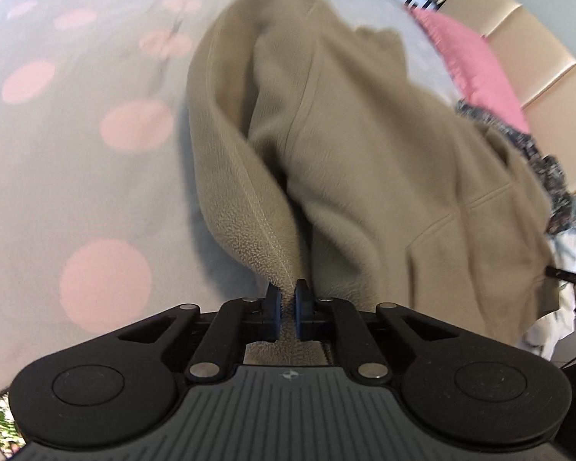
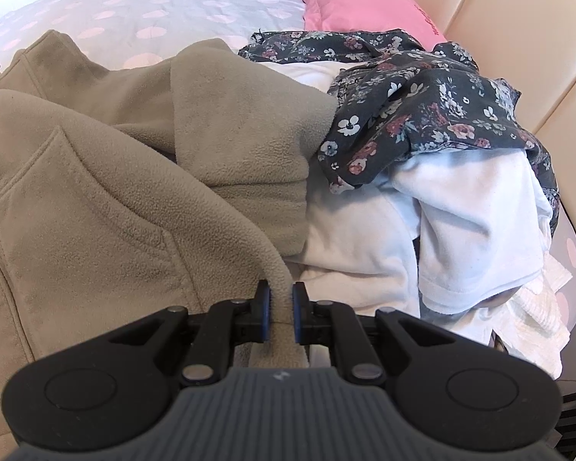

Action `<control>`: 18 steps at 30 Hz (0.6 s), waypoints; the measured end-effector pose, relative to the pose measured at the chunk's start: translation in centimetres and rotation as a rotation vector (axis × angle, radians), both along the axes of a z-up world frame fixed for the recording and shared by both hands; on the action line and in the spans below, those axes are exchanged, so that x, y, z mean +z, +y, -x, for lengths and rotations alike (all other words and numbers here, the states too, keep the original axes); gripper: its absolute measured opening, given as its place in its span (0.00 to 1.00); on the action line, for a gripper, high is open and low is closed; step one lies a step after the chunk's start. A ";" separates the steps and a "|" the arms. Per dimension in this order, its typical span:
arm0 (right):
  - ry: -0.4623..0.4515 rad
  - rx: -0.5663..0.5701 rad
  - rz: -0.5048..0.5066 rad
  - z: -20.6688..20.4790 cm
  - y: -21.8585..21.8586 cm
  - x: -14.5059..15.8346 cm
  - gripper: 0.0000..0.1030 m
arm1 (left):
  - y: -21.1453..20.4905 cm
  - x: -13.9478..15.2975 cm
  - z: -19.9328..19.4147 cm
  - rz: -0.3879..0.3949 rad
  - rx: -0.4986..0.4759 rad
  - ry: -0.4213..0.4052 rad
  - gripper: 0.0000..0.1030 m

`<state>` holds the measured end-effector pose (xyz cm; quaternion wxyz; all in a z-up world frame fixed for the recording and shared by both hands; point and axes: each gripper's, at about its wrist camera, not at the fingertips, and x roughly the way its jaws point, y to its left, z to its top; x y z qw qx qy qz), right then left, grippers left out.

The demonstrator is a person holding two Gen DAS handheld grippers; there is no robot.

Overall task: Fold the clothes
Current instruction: 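Grasp the hoodie body with the left tool while the right tool holds the sleeve, then lift the hoodie with both tools and shake it out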

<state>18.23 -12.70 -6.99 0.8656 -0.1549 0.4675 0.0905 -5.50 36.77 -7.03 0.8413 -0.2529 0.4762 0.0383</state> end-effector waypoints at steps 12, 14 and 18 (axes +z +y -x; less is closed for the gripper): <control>0.002 -0.013 -0.012 0.2 0.3 0.6 0.13 | 7.5 11.7 5.4 -0.165 0.277 -0.205 0.04; 0.000 -0.015 -0.009 0.2 0.6 0.6 0.13 | 9.4 13.3 5.0 -0.202 0.322 -0.204 0.04; 0.002 -0.022 -0.010 0.0 0.6 0.5 0.13 | 13.0 16.1 4.1 -0.275 0.401 -0.189 0.04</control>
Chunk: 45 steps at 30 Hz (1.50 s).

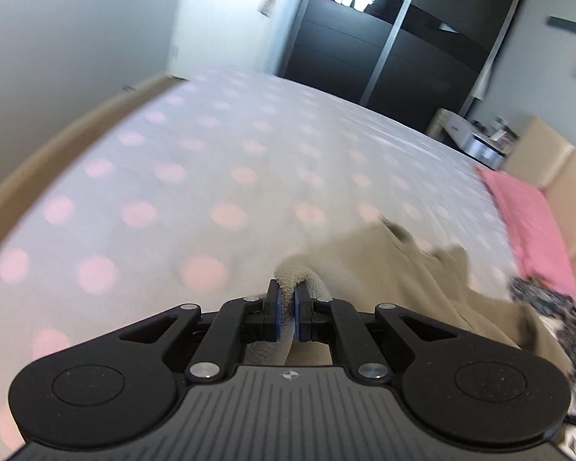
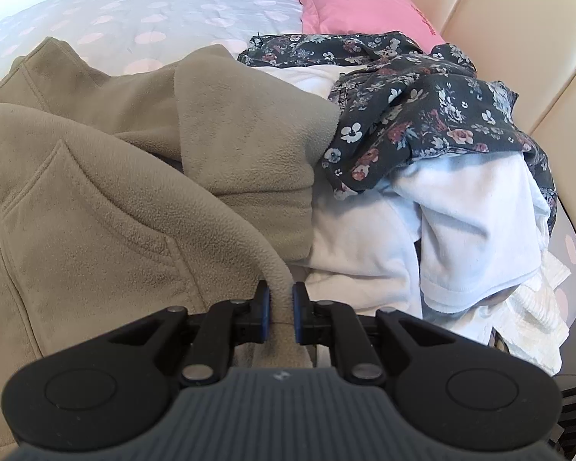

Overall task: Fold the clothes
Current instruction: 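Lift the hoodie with both tools and shake it out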

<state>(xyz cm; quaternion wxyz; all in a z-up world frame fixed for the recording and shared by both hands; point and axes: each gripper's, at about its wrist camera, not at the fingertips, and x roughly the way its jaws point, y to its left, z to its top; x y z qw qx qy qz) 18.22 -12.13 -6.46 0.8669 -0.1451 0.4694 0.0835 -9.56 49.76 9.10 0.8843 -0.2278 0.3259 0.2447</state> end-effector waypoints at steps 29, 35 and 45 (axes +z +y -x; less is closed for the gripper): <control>0.008 0.027 -0.034 0.1 -0.3 -0.2 0.14 | -9.4 -8.9 -0.2 0.003 -0.070 0.232 0.61; -0.008 0.046 -0.043 0.9 -0.4 0.3 0.15 | -17.8 -11.3 0.4 0.129 -0.180 0.246 0.61; -0.020 0.065 -0.064 1.5 -0.8 0.9 0.15 | -27.6 -21.4 2.7 0.525 -0.221 0.393 0.62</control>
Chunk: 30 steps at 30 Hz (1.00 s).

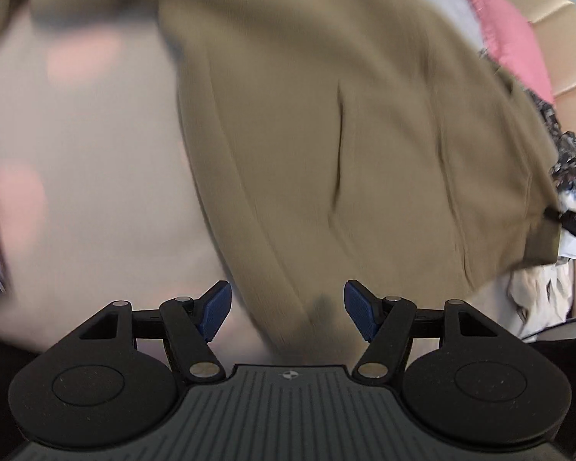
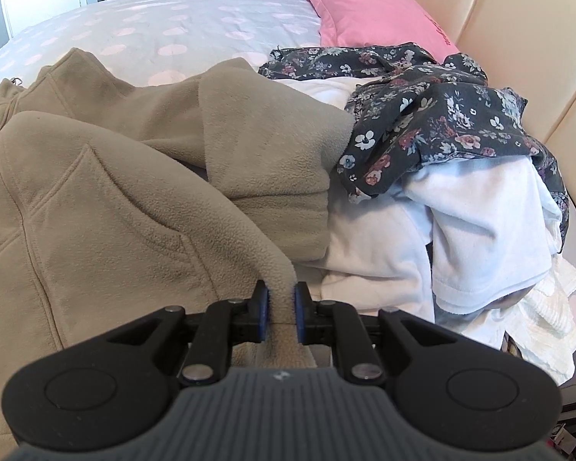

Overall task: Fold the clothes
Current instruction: 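Lift the hoodie with both tools and shake it out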

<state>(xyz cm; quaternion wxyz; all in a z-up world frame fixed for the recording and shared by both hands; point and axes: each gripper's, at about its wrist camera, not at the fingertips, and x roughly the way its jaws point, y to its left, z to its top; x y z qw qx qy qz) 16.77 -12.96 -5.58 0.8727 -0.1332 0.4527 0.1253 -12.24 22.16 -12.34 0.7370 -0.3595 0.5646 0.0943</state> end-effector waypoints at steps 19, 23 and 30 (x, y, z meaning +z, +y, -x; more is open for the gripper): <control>0.183 0.077 -0.358 3.6 -3.5 6.4 0.13 | 2.6 12.7 3.9 -0.092 -0.035 -0.188 0.14; 0.285 0.111 -0.493 6.4 -4.3 7.7 0.13 | 4.7 16.6 7.1 -0.154 -0.022 -0.163 0.13; 0.420 0.163 -0.397 10.0 -1.8 3.7 0.12 | 6.2 13.9 10.1 -0.171 -0.004 0.004 0.13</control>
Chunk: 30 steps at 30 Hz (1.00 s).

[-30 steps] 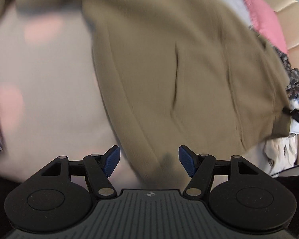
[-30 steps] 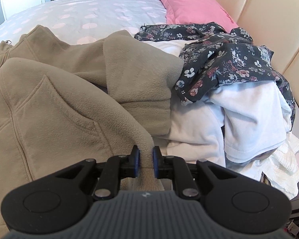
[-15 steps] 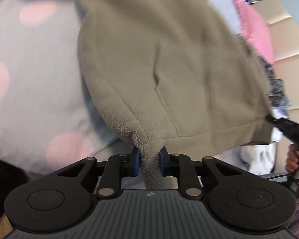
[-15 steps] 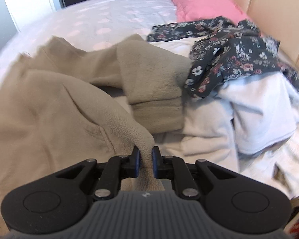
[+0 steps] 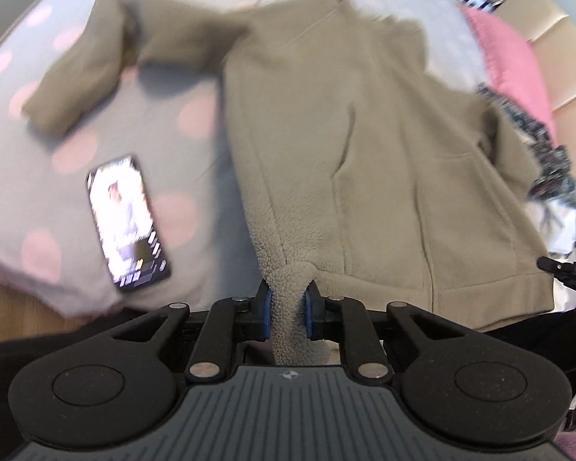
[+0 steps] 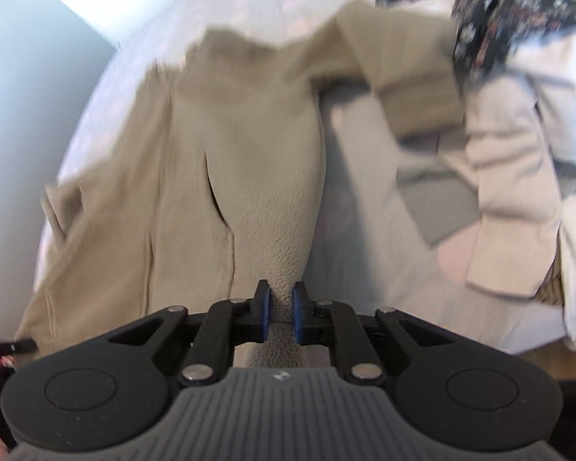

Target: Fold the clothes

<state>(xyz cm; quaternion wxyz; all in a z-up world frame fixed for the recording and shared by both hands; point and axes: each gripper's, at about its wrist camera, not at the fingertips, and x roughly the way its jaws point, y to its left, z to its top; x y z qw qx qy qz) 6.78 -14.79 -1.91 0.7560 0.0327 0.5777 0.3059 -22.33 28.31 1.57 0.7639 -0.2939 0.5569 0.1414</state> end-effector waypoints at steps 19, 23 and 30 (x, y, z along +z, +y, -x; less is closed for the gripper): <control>-0.328 0.429 0.228 5.5 5.4 -1.2 0.29 | -7.7 -1.4 -2.2 -0.352 -0.414 -0.026 0.44; -0.414 0.665 0.255 9.7 8.3 -2.7 0.30 | -11.4 -2.5 -3.2 -0.366 -0.600 -0.080 0.45; -0.484 0.999 0.251 16.1 11.2 -6.5 0.45 | -19.1 -8.1 -3.1 -0.467 -0.908 -0.091 0.52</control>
